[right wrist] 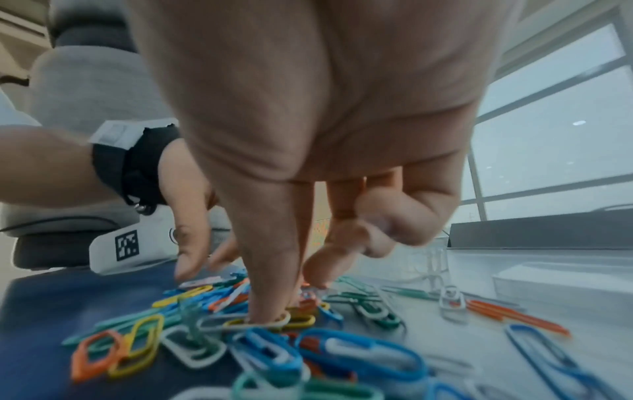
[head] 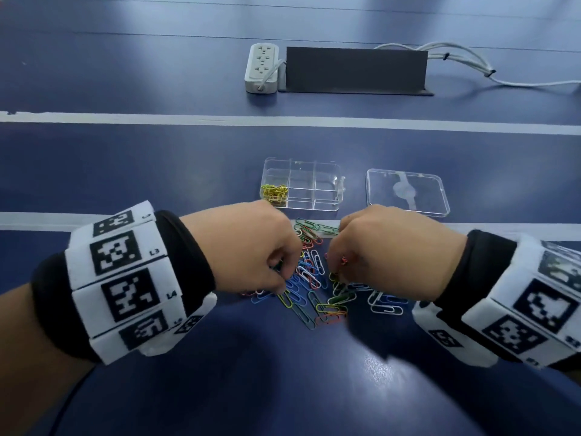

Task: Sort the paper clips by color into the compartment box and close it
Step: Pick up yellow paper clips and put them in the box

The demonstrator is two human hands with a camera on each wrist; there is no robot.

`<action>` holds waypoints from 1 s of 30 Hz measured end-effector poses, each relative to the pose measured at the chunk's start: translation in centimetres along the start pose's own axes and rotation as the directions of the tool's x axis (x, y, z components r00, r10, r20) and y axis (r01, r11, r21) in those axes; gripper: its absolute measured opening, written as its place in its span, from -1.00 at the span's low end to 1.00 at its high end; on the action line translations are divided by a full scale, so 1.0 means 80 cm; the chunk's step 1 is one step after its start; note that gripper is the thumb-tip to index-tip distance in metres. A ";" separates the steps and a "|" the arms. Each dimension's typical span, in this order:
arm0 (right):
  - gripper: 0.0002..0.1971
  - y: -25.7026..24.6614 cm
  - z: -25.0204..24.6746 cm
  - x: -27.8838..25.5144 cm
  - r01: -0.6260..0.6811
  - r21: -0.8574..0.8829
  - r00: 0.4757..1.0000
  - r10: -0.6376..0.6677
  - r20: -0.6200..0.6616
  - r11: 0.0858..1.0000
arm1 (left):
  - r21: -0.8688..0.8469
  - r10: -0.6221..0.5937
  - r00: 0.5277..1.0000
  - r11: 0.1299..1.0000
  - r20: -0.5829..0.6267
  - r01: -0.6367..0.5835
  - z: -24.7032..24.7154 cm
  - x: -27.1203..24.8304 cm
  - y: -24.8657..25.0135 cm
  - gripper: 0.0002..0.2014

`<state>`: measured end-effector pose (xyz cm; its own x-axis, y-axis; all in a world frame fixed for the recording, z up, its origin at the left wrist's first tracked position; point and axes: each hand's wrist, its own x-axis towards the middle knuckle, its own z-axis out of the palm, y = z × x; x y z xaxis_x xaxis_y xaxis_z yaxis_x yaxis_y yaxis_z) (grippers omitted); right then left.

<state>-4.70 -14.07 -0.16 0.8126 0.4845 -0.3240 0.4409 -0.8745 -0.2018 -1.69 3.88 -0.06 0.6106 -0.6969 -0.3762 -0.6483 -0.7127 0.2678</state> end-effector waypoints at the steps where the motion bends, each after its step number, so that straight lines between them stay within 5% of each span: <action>1: -0.80 0.000 0.001 0.001 -0.015 -0.017 1.000 0.015 -0.004 1.000 | 0.028 -0.002 0.999 1.000 0.032 0.001 0.002 0.000 0.002 -0.88; 9: -0.85 0.012 0.002 0.002 -0.027 -0.095 1.000 0.027 -0.006 0.995 | 0.160 0.001 0.996 0.987 0.089 -0.015 0.010 0.002 0.006 -0.84; 13: -0.80 0.015 -0.002 0.003 0.001 -0.085 1.000 0.000 0.014 0.996 | 0.079 0.039 0.999 0.996 0.032 -0.041 0.009 -0.002 0.000 -0.96; 22: -0.79 0.012 -0.007 0.001 0.052 -0.239 0.997 -0.062 -0.037 0.970 | -0.112 -0.015 0.981 0.994 -0.193 -0.007 -0.014 -0.002 -0.012 -0.82; 26: -0.80 0.010 -0.005 0.005 0.074 -0.257 0.997 -0.078 -0.005 0.963 | -0.075 -0.031 0.994 0.997 -0.106 0.023 -0.010 0.011 -0.013 -0.61; 30: -0.80 0.010 -0.010 0.004 0.083 -0.287 0.997 -0.081 0.018 0.954 | -0.010 -0.051 0.997 0.999 -0.053 0.050 -0.003 0.022 -0.006 -0.76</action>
<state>-3.81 -14.65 0.30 0.7674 0.5540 -0.3228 0.5973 -0.8007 0.0455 -0.16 3.00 -0.64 0.6657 -0.6632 -0.3421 -0.6123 -0.7475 0.2576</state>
